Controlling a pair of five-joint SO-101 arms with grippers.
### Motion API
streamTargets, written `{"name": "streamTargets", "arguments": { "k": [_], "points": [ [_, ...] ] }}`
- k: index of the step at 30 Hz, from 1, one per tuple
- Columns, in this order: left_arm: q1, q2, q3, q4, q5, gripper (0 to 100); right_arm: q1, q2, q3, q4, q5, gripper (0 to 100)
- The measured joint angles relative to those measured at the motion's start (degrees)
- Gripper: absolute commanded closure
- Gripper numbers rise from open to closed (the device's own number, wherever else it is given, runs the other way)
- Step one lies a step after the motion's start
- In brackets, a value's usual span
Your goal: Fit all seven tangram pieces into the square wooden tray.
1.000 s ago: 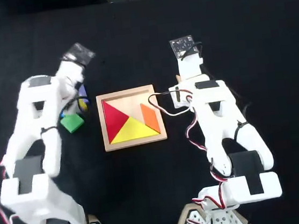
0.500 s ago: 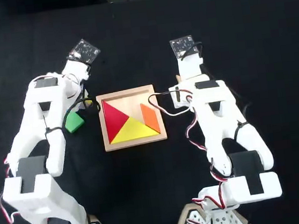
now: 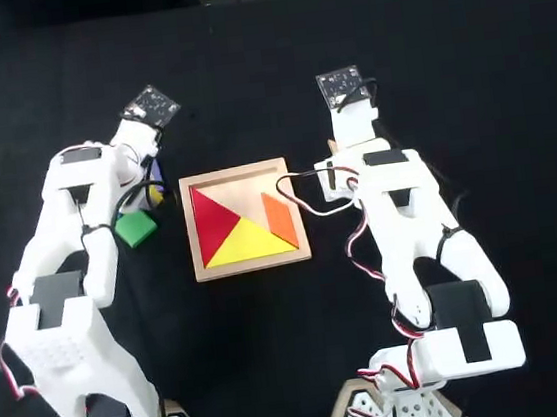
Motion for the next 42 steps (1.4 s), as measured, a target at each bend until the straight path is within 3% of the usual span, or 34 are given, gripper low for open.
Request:
{"name": "streamTargets", "arguments": {
  "k": [3, 21, 26, 38, 42],
  "points": [
    [0.00, 3.08, -2.20, -2.81, 0.88, 73, 0.00, 0.00, 0.00, 0.00, 0.00, 98.7],
    [2.11, 7.56, -11.16, -2.55, 17.41, 73, 0.00, 0.00, 0.00, 0.00, 0.00, 98.7],
    [-0.18, 9.14, -11.25, -6.86, 18.37, 73, 0.00, 0.00, 0.00, 0.00, 0.00, 98.7],
    [-5.54, 13.98, -18.37, -7.03, 18.46, 73, 0.00, 0.00, 0.00, 0.00, 0.00, 98.7],
    [-6.24, 13.10, -20.13, -2.46, 18.73, 73, 0.00, 0.00, 0.00, 0.00, 0.00, 98.7]
  ]
}}
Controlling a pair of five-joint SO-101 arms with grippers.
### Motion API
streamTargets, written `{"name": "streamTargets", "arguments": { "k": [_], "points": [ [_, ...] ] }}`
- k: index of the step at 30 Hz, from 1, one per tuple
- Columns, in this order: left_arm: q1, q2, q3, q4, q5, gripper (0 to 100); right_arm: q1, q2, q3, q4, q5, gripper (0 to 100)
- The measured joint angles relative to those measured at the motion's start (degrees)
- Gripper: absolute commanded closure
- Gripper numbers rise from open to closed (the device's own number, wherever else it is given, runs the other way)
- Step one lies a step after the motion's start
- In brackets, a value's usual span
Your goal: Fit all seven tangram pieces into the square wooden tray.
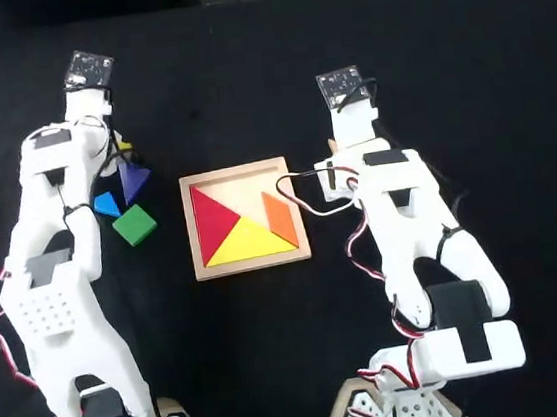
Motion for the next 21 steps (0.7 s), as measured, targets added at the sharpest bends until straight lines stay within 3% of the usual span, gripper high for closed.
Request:
{"name": "streamTargets", "arguments": {
  "k": [6, 13, 21],
  "points": [
    [0.09, -6.59, -1.67, 6.95, 0.00, 73, 0.00, 0.00, 0.00, 0.00, 0.00, 98.7],
    [-1.58, -1.58, 0.18, -3.69, -1.76, 73, 0.00, 0.00, 0.00, 0.00, 0.00, 98.7],
    [-2.37, 2.02, 0.26, -5.98, -4.48, 73, 0.00, 0.00, 0.00, 0.00, 0.00, 98.7]
  ]
}}
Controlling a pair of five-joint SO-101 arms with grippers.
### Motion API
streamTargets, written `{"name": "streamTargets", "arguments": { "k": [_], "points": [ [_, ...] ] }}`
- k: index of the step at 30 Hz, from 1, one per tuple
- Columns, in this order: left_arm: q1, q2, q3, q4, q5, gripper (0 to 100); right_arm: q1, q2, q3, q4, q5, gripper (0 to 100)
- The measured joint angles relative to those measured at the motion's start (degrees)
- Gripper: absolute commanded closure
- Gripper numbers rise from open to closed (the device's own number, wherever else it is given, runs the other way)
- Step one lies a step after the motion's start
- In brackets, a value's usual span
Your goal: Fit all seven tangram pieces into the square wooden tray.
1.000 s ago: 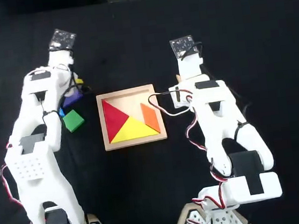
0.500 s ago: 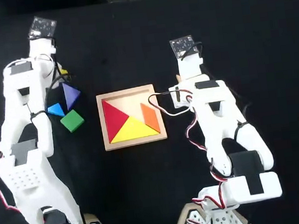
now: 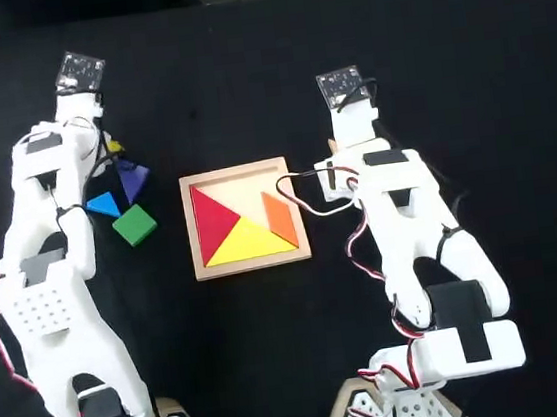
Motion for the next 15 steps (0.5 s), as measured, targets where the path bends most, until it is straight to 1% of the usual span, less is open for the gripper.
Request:
{"name": "streamTargets", "arguments": {
  "k": [3, 7, 12, 15],
  "points": [
    [-0.53, 0.00, 0.88, 0.09, -2.64, 73, 0.00, 0.00, 0.00, 0.00, 0.00, 98.7],
    [-2.20, -0.18, 0.79, 4.31, -5.54, 73, 0.00, 0.00, 0.00, 0.00, 0.00, 98.7],
    [-3.16, -2.02, 1.85, 8.70, -6.24, 73, 0.00, 0.00, 0.00, 0.00, 0.00, 98.7],
    [-3.25, -4.40, 5.01, 9.67, -6.24, 73, 0.00, 0.00, 0.00, 0.00, 0.00, 98.7]
  ]
}}
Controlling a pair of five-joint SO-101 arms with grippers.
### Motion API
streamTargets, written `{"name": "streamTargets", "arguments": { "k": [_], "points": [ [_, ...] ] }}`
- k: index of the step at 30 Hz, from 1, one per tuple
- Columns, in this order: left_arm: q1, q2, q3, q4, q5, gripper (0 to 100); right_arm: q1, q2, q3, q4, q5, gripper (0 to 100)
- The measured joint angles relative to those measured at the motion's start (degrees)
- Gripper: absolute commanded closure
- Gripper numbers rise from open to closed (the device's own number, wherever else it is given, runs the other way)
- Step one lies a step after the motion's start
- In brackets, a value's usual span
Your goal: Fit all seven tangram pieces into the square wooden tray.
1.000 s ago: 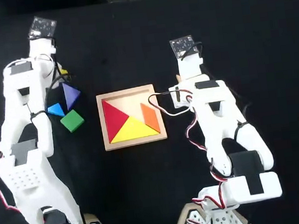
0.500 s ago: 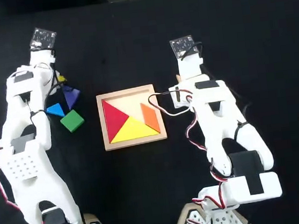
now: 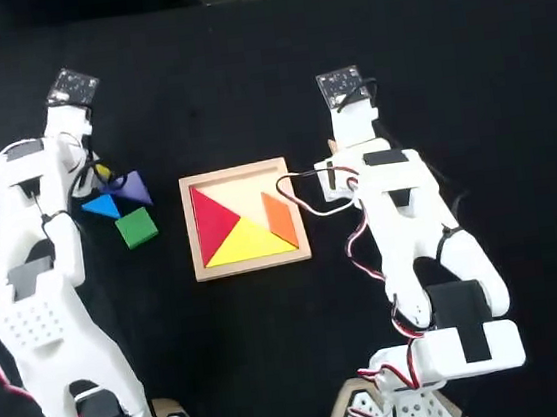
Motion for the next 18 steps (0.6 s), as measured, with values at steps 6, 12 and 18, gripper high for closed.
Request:
{"name": "streamTargets", "arguments": {
  "k": [6, 12, 18],
  "points": [
    [2.46, -7.74, 10.55, -0.09, 0.00, 73, 0.00, 0.00, 0.00, 0.00, 0.00, 98.7],
    [6.07, -14.77, 22.59, -8.53, -0.18, 73, 0.00, 0.00, 0.00, 0.00, 0.00, 98.7],
    [8.88, -16.53, 26.02, -14.33, 3.34, 73, 0.00, 0.00, 0.00, 0.00, 0.00, 98.7]
  ]
}}
